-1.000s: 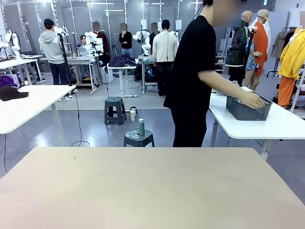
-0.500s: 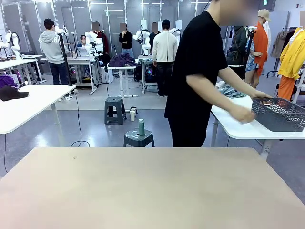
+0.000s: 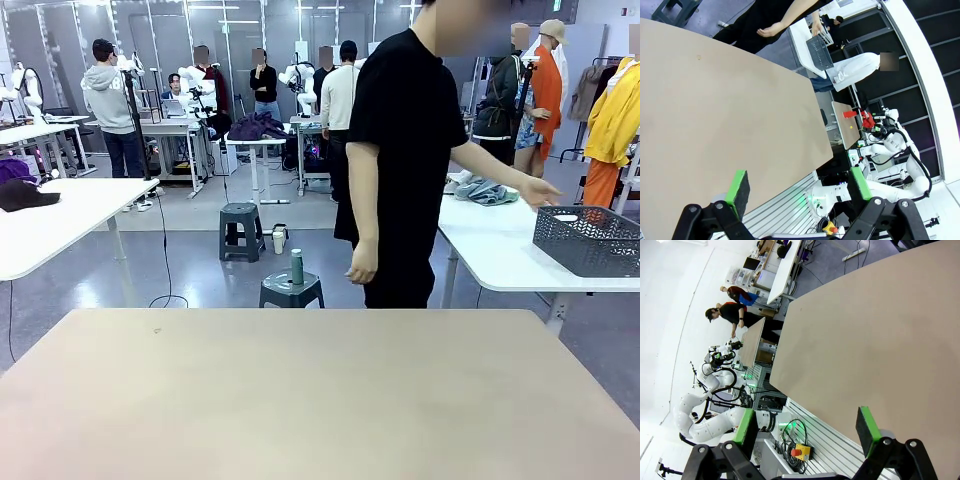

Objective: Fold the towels and place them in the basket.
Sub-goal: When a person lays out a Towel with hook on the table, fold it in half twice.

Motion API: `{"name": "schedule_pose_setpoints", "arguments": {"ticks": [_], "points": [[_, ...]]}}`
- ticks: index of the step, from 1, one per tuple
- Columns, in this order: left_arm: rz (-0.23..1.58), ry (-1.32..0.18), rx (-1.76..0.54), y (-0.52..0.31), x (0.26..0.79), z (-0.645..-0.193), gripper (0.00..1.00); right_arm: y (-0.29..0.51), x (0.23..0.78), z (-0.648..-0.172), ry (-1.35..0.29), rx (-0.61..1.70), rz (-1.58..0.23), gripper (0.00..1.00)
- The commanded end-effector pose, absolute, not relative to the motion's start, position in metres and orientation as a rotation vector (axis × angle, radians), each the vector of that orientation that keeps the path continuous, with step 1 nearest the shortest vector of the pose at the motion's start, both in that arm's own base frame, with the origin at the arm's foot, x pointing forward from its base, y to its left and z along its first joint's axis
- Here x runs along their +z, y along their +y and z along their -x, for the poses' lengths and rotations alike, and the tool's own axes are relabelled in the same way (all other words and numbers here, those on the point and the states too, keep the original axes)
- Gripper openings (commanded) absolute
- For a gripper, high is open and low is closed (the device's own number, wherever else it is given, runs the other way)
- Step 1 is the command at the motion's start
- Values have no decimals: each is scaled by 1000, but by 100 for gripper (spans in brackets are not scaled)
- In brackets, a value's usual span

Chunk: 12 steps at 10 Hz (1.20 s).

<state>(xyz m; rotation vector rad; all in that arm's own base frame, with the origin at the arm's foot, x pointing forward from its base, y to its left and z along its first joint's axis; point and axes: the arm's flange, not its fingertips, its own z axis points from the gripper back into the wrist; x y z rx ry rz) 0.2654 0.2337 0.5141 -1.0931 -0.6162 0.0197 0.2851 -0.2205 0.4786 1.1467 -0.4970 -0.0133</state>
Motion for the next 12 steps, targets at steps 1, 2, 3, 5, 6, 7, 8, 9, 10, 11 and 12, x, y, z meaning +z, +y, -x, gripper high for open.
{"name": "schedule_pose_setpoints", "arguments": {"ticks": [1,2,3,5,6,7,8,9,10,11,12], "points": [[1101,-630,-3,234,516,-265,100,-222,479,-286,-515,7,-1156,100],[1101,-630,-3,234,516,-265,100,-222,479,-286,-515,7,-1156,100],[1101,-630,-3,234,516,-265,100,-222,479,-286,-515,7,-1156,100],[1101,-630,-3,234,516,-265,100,-222,479,-286,-515,7,-1156,100],[1101,-630,-3,234,516,-265,100,-222,479,-286,-515,7,-1156,100],[1101,-630,-3,234,516,-265,100,-222,479,-286,-515,7,-1156,100],[1101,-630,-3,234,516,-265,100,-222,479,-286,-515,7,-1156,100],[1101,-630,-3,234,516,-265,100,-222,479,-286,-515,7,-1156,100],[1101,-630,-3,234,516,-265,100,-222,479,-286,-515,7,-1156,100],[1101,-630,-3,234,516,-265,100,-222,479,-286,-515,7,-1156,100],[1101,-630,-3,234,516,-265,100,-222,479,-286,-515,7,-1156,100]]}}
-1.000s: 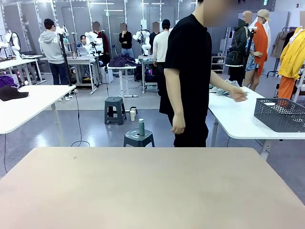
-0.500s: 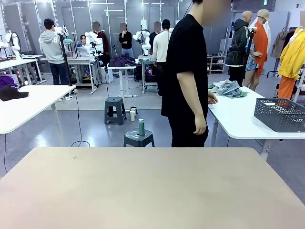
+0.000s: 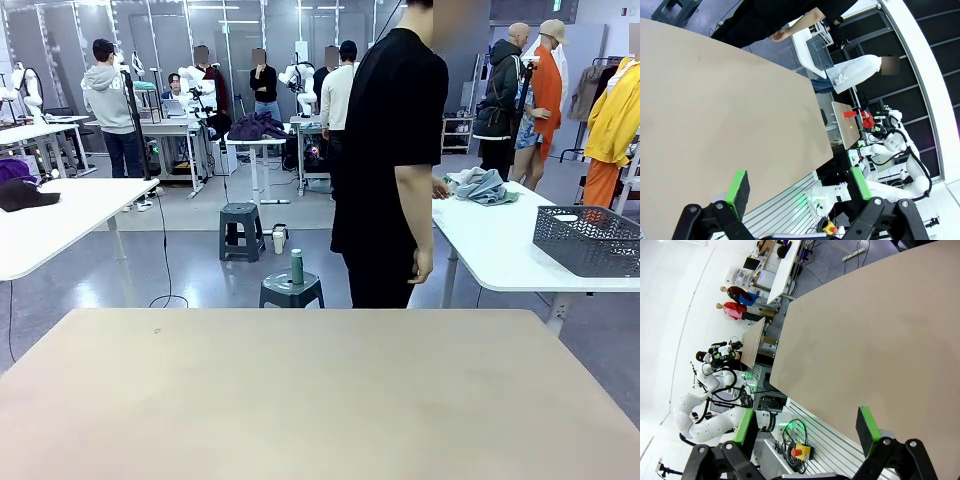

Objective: Fold the towels and place them in the basket.
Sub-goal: When a person lays out a Towel with hook on the table, fold it in half twice.

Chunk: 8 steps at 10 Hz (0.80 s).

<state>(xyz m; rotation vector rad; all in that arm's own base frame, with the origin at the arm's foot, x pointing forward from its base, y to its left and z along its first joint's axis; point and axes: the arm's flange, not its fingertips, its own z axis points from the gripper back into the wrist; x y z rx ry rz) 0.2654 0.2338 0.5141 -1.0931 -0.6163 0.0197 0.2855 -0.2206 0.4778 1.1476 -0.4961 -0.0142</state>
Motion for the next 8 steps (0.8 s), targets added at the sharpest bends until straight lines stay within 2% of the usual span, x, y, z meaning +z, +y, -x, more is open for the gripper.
{"name": "schedule_pose_setpoints", "arguments": {"ticks": [1,8], "points": [[1101,-630,-3,234,516,-265,100,-222,479,-286,-515,7,-1156,100],[1101,-630,-3,234,516,-265,100,-222,479,-286,-515,7,-1156,100]]}}
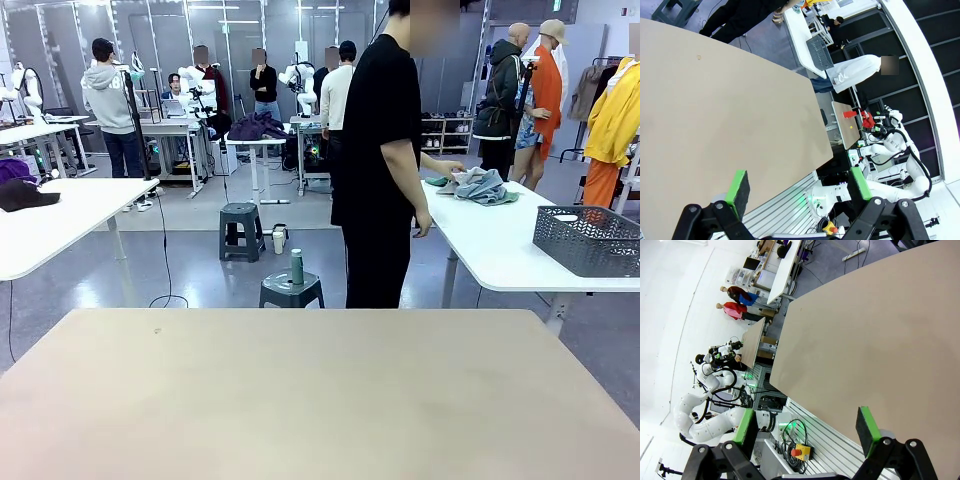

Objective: Fold the towels and place them in the basket.
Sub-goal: When a person lays out a Towel with hook on the table, fold it in half twice.

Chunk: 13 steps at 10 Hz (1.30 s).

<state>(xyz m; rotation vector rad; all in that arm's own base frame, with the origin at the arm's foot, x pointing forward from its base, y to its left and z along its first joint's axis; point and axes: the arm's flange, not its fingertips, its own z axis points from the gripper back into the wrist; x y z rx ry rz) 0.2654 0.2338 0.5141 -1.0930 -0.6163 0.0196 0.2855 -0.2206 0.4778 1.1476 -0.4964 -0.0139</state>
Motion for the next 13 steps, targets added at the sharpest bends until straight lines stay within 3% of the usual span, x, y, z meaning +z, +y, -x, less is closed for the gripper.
{"name": "schedule_pose_setpoints", "arguments": {"ticks": [1,13], "points": [[1101,-630,-3,234,516,-265,100,-222,479,-286,-515,7,-1156,100],[1101,-630,-3,234,516,-265,100,-222,479,-286,-515,7,-1156,100]]}}
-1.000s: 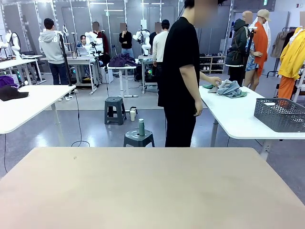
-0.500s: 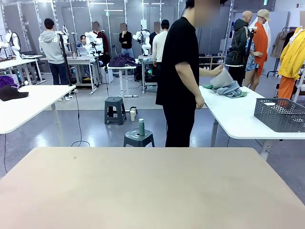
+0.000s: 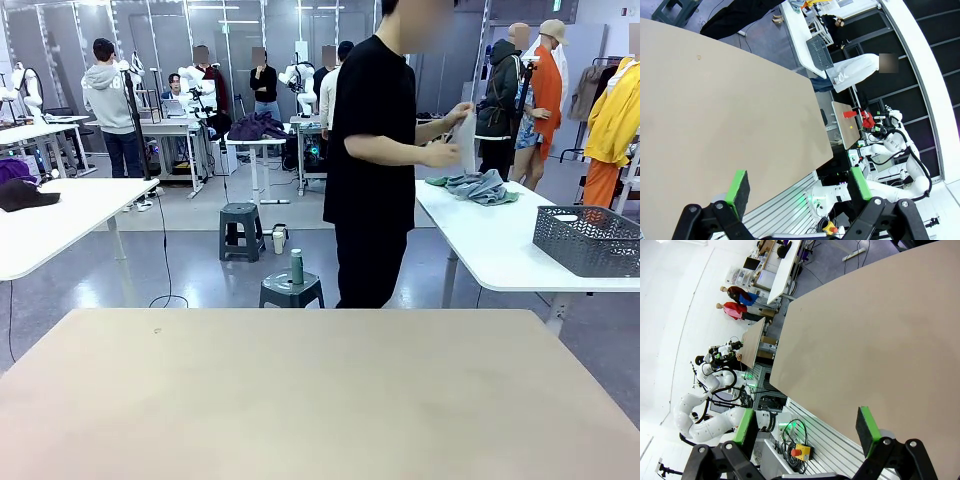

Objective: Fold the towels and place them in the basket.
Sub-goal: When a person lays out a Towel with hook on the table, fold it in half twice.

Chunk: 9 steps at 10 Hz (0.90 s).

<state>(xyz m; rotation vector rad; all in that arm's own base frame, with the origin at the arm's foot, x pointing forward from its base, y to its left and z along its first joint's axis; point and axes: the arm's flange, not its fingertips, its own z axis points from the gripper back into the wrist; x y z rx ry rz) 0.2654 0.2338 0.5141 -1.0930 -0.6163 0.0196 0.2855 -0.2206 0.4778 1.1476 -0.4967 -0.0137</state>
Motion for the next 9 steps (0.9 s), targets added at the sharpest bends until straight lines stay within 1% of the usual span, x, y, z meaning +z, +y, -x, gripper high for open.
{"name": "schedule_pose_setpoints", "arguments": {"ticks": [1,9], "points": [[1101,-630,-3,234,516,-265,100,-222,479,-286,-515,7,-1156,100],[1101,-630,-3,234,516,-265,100,-222,479,-286,-515,7,-1156,100]]}}
